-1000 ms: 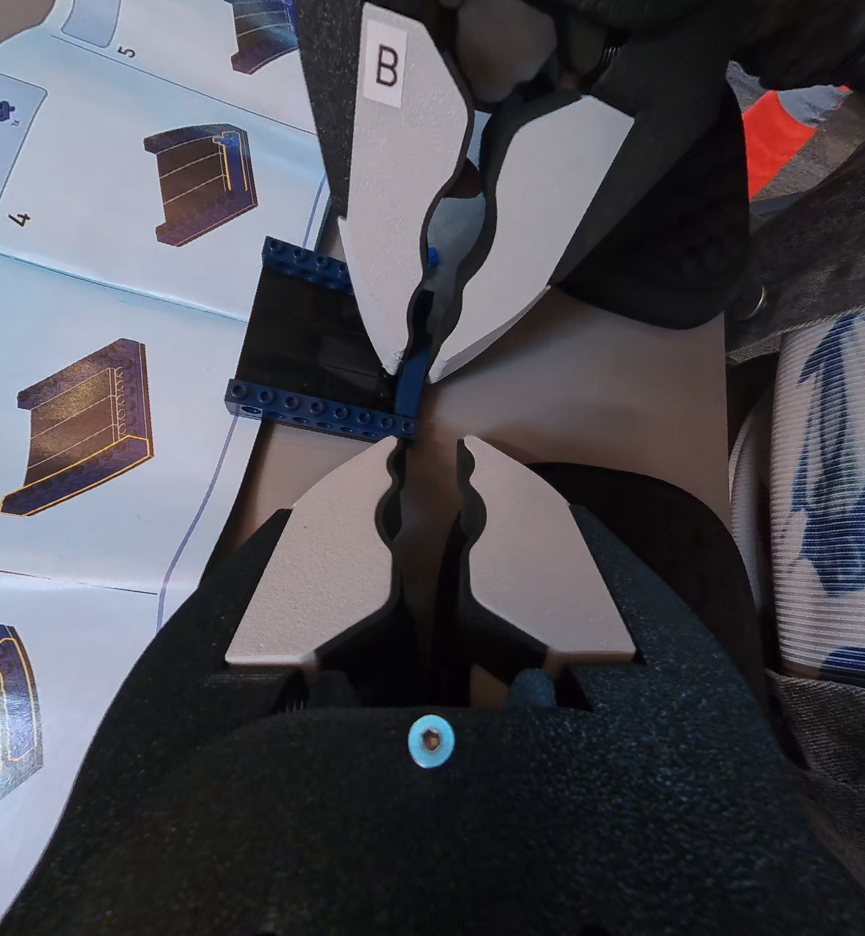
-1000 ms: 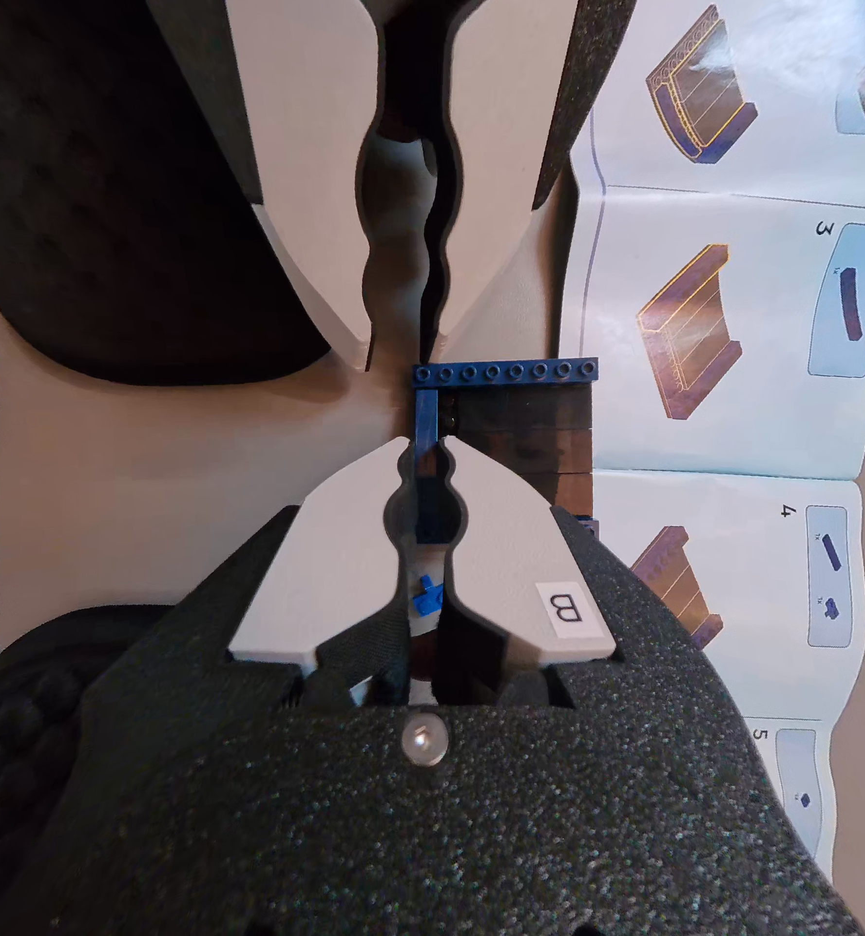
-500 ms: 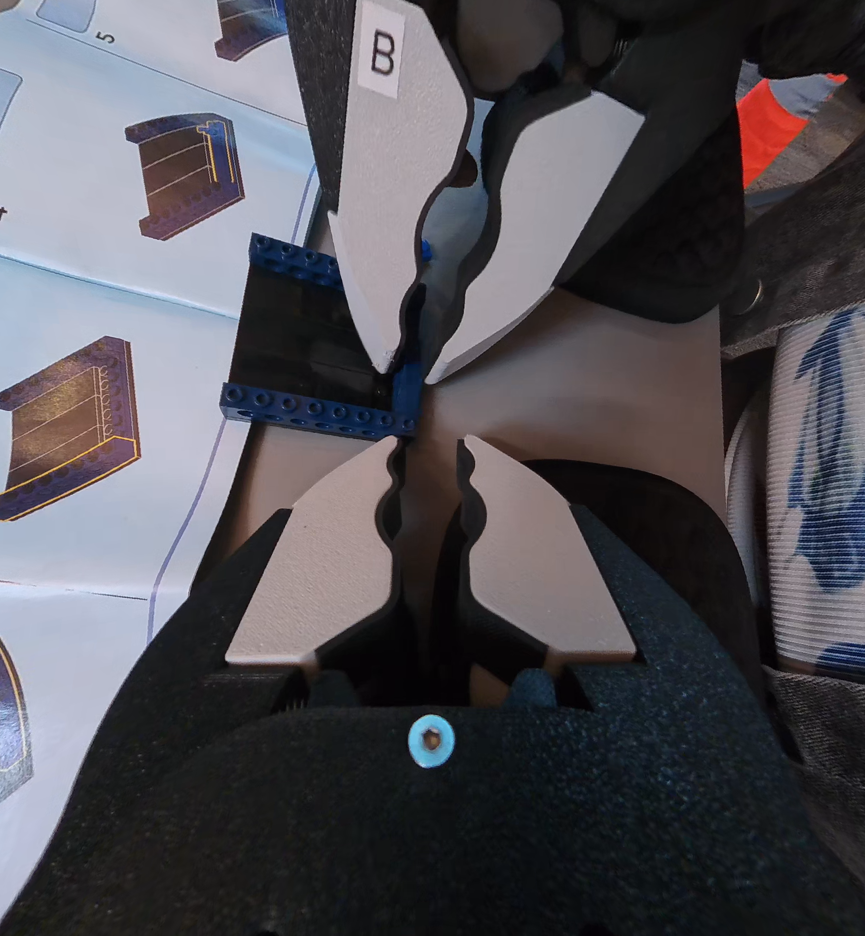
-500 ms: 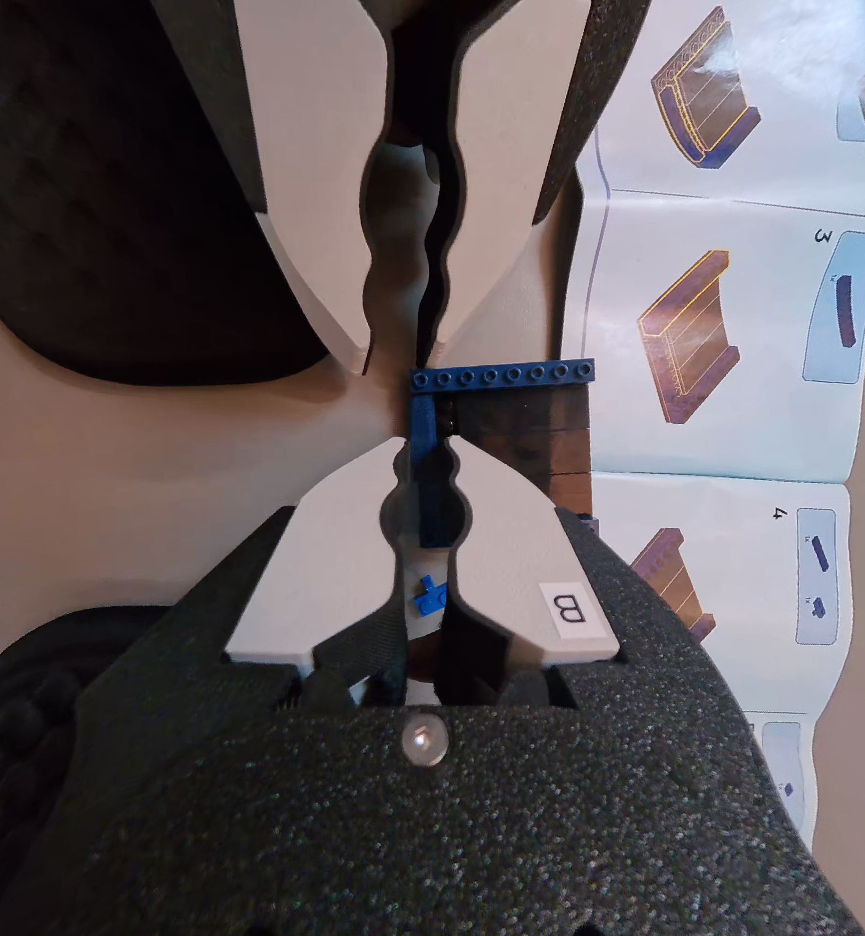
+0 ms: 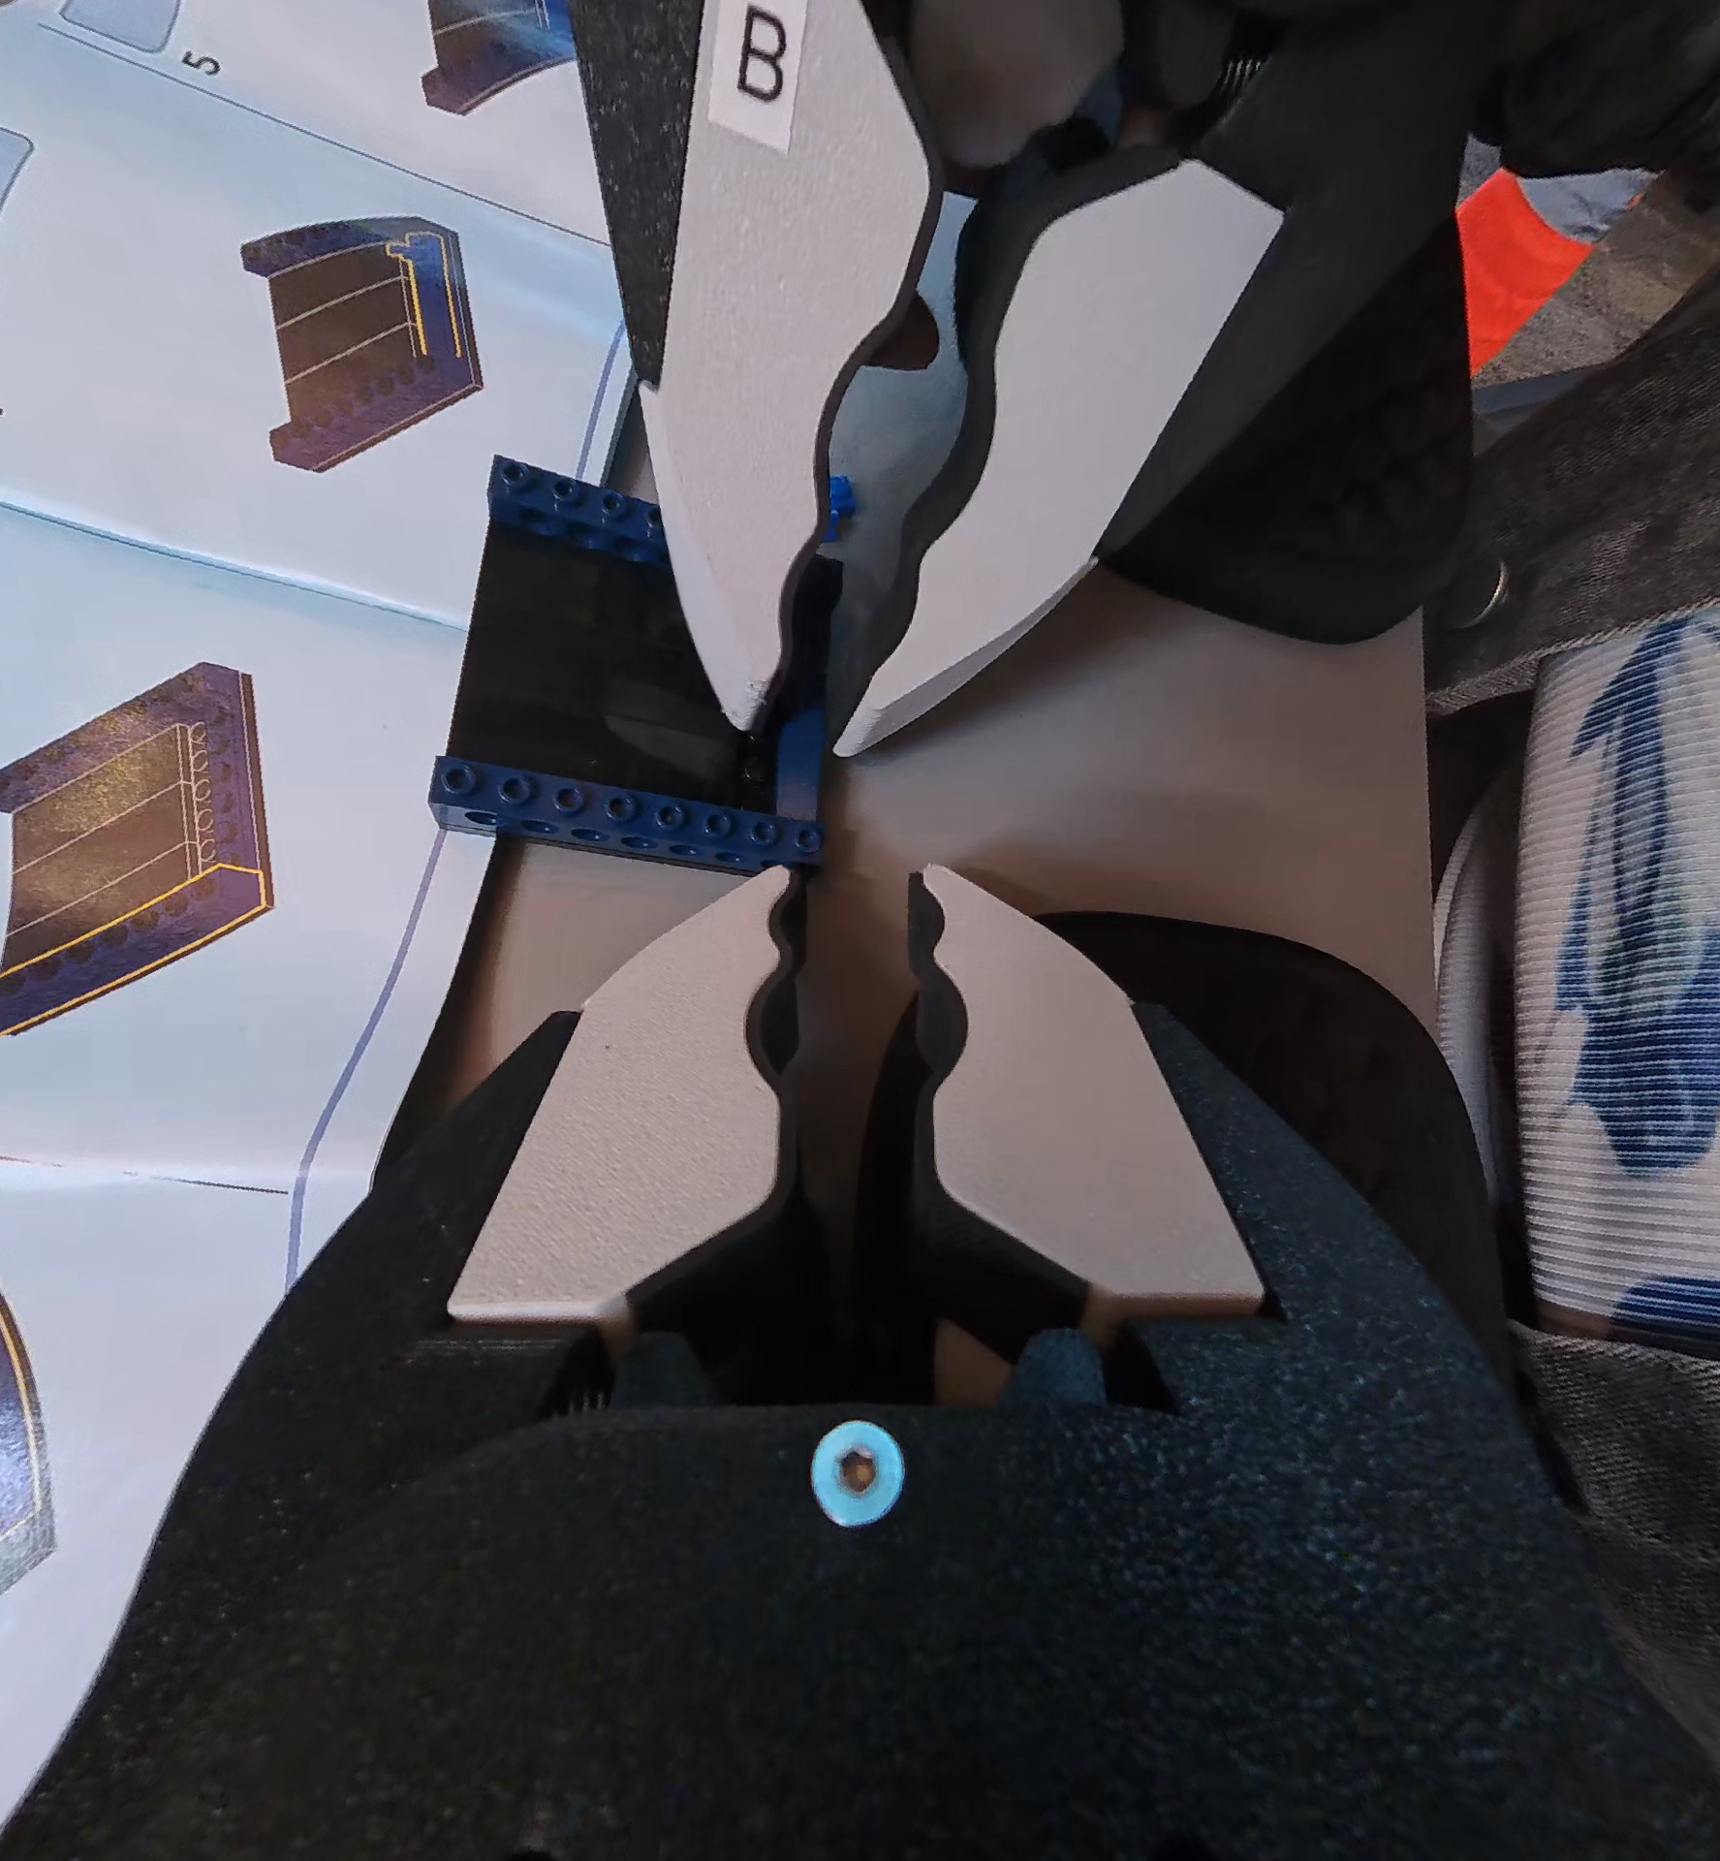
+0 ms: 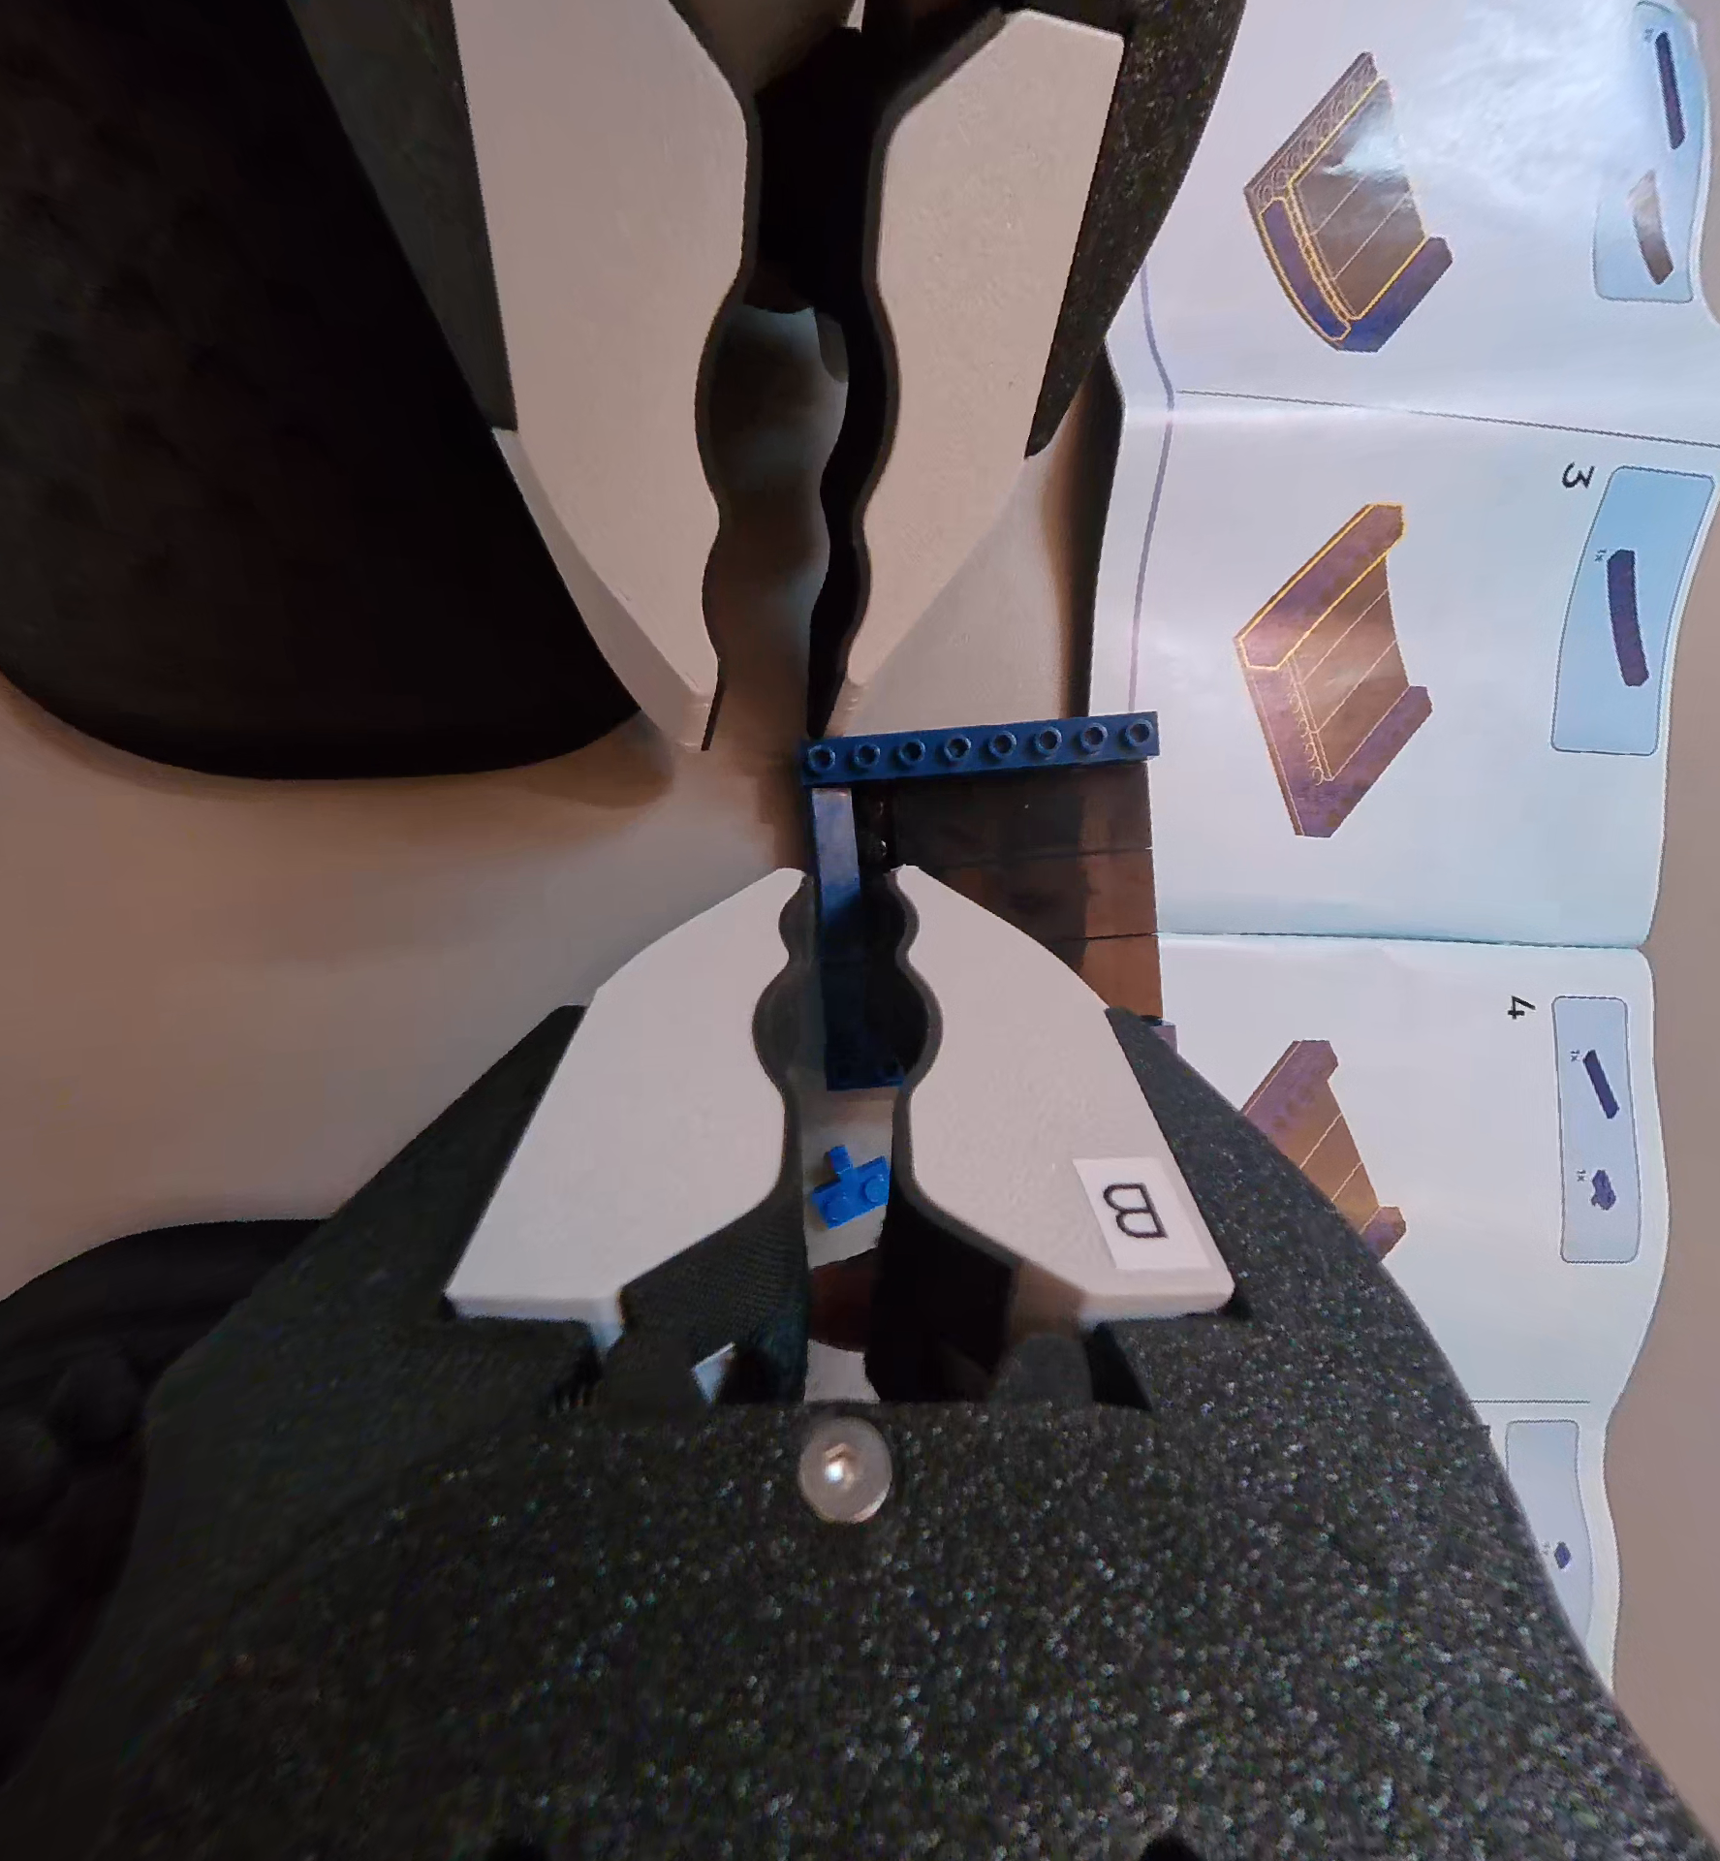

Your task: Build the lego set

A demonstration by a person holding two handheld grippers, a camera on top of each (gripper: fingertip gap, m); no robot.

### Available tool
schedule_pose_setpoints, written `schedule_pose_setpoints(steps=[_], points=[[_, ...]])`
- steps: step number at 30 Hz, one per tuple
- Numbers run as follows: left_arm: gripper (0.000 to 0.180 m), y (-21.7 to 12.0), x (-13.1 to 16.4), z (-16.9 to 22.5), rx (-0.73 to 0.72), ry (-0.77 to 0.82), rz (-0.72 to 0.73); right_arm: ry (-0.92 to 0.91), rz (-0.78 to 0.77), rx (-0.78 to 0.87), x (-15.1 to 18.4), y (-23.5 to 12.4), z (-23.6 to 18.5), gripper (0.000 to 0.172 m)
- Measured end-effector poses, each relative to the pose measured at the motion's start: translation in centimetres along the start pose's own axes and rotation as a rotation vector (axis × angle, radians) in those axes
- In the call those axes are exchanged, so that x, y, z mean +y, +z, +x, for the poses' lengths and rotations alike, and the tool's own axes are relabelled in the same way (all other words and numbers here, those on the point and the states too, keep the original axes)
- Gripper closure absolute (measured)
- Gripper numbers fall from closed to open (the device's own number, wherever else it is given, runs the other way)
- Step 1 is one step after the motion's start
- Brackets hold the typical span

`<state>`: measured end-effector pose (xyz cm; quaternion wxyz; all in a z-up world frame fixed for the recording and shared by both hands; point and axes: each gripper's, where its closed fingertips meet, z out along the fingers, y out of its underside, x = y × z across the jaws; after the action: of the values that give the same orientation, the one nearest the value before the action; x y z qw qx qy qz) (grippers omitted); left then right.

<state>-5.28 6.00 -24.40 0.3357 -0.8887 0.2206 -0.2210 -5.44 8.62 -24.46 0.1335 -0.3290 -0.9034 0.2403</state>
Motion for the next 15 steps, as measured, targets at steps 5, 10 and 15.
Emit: schedule_pose_setpoints(steps=[5,10,15], points=[[0.161,0.00,0.02,-0.02,-0.001,-0.002,-0.002,0.031,0.061,-0.029,-0.59,-0.60,-0.25,0.158],[0.161,0.06,0.08,-0.01,-0.002,-0.003,-0.008,0.086,0.088,-0.061,-0.55,-0.56,0.04,0.172],[0.160,0.15,0.17,-0.03,-0.006,-0.002,-0.017,0.079,0.066,-0.062,-0.27,-0.13,-0.09,0.172]])
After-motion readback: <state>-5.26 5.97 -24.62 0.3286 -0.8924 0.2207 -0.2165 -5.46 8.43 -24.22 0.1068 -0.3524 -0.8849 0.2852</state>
